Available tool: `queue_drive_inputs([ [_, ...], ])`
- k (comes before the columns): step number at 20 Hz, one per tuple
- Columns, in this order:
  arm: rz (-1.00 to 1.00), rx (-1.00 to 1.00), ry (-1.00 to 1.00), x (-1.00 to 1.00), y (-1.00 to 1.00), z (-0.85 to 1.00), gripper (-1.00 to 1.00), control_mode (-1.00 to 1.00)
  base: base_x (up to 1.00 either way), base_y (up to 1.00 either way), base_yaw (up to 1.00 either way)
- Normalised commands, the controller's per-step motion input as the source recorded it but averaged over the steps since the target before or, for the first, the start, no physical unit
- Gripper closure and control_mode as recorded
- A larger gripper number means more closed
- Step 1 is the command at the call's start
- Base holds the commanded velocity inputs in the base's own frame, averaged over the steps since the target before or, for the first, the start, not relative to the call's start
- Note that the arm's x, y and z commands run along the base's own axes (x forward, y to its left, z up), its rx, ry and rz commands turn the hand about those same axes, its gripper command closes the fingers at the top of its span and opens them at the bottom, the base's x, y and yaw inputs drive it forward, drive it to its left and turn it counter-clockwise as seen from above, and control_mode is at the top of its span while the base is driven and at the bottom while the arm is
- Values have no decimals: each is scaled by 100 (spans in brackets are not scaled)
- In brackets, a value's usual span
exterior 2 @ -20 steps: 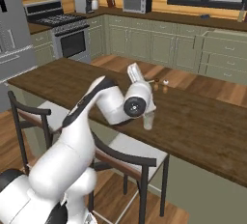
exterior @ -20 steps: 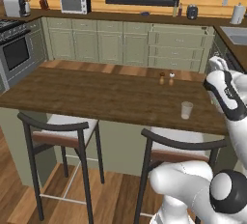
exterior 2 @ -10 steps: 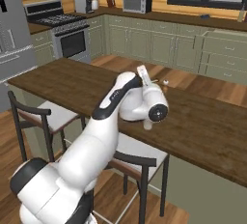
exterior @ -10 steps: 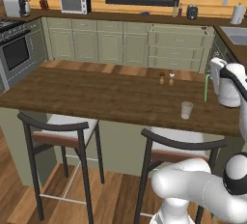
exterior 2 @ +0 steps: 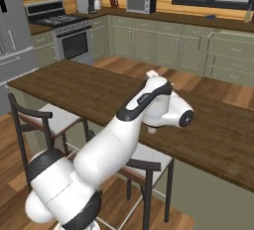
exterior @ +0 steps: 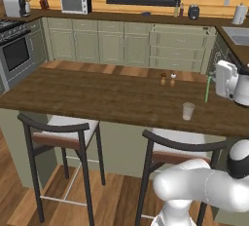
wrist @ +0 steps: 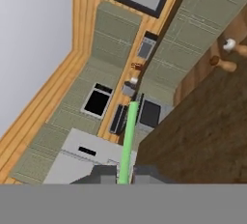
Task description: Take a straw from the drawer in front and place it inside the glass cup on the dining counter.
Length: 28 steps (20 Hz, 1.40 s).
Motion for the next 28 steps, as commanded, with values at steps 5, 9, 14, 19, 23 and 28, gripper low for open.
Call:
queue_drive_inputs([
  [5,19,0,0,33,5,-10,100,-100,0,0,0],
  [9,16,0,0,20,0,-22,100,-100,0,0,0],
  [14,15,0,5,6,0,-27,100,-100,0,0,0],
  [19,14,0,0,14,0,-29,100,-100,0,0,0],
  [23,13,0,0,27,0,-21,100,-100,0,0,0],
  [28,15,0,0,30,0,-13,100,-100,0,0,0],
])
